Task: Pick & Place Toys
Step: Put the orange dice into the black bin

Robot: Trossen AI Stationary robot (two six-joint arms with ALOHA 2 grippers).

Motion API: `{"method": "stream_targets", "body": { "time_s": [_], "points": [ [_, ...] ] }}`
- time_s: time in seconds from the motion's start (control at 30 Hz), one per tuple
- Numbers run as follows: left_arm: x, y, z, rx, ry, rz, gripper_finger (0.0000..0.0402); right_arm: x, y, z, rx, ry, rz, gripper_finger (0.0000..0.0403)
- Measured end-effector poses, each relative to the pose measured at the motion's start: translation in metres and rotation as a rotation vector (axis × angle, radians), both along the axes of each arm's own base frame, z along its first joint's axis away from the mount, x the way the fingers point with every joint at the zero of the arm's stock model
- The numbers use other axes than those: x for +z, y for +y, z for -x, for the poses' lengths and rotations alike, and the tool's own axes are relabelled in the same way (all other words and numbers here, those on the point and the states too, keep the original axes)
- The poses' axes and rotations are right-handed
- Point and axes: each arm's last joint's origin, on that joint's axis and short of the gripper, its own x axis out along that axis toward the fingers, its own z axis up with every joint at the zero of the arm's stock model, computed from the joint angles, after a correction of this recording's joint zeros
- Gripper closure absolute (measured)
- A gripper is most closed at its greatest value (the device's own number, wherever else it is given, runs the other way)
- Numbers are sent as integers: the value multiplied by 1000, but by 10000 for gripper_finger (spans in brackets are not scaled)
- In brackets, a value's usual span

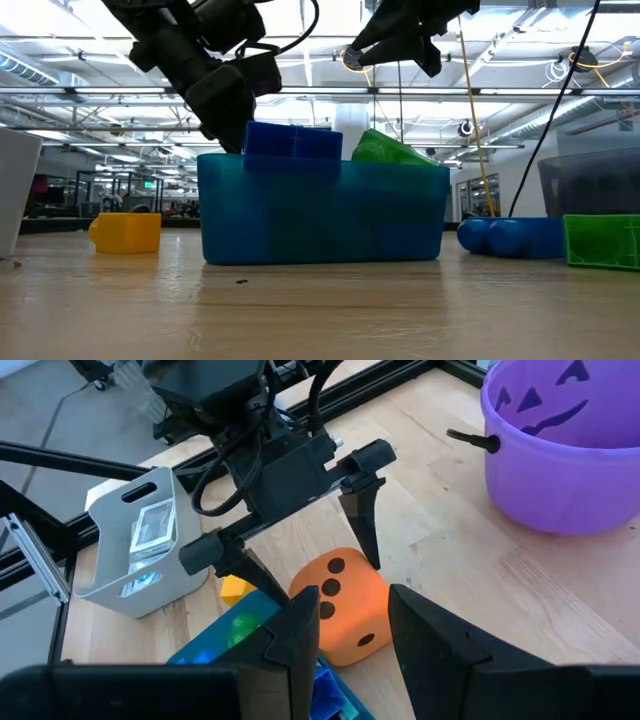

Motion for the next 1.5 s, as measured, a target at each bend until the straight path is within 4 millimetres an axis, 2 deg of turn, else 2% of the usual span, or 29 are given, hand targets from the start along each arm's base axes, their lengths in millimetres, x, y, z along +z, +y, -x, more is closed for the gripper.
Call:
{"method": "stream_targets", "body": {
  "time_s": [0.5,0.8,1.27,1.5],
  "points": [
    [-5,2,6,3,86,-9,5,0,0,0,0,0,0,289],
    [-21,2,1,7,136,38,4,0,0,0,-2,0,-4,289],
    [-21,1,1,45,130,77,4,0,0,0,-5,-1,-9,289],
    [-22,1,1,8,131,18,4,0,0,0,-3,0,-5,289]
  ]
}}
